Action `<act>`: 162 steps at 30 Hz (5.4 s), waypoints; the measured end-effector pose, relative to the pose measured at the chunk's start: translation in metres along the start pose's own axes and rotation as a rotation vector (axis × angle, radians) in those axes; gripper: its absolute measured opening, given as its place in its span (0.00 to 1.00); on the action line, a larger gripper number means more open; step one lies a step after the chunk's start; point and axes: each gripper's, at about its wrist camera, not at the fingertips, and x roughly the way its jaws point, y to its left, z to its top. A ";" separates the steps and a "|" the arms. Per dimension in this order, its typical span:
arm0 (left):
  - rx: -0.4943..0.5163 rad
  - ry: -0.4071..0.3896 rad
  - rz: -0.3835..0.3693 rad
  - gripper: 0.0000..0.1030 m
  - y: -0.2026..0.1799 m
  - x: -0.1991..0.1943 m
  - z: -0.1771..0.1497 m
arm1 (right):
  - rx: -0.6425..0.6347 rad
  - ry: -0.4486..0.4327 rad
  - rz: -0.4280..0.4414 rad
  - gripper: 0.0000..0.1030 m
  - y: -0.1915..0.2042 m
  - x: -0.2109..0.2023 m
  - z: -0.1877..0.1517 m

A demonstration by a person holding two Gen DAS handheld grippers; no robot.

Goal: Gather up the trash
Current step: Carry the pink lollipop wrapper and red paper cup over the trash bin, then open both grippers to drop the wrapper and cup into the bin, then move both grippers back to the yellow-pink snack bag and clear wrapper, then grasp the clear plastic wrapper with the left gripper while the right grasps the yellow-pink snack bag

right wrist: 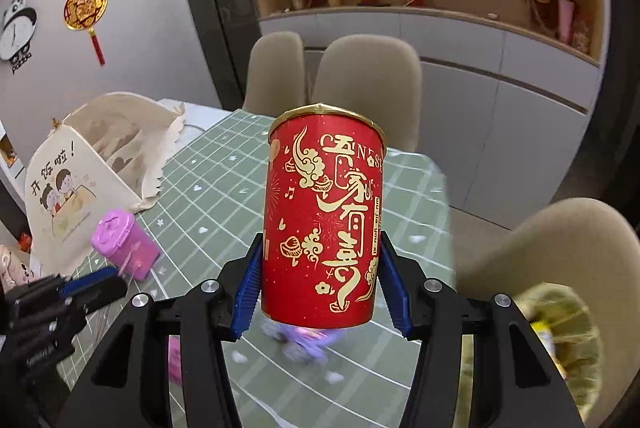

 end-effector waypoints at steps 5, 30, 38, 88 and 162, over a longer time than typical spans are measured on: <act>0.031 -0.007 -0.073 0.18 -0.065 0.014 0.005 | -0.007 -0.021 -0.060 0.49 -0.057 -0.040 -0.011; 0.112 0.165 -0.245 0.36 -0.286 0.143 -0.029 | 0.125 0.005 -0.144 0.50 -0.271 -0.109 -0.091; 0.113 0.157 -0.155 0.42 -0.283 0.143 -0.029 | 0.144 0.074 -0.075 0.50 -0.277 -0.073 -0.104; -0.036 0.162 0.135 0.48 -0.065 0.041 -0.102 | 0.115 0.082 -0.110 0.57 -0.165 -0.049 -0.105; -0.056 0.074 0.118 0.01 0.067 -0.042 -0.125 | -0.036 0.165 0.017 0.34 0.051 -0.008 -0.140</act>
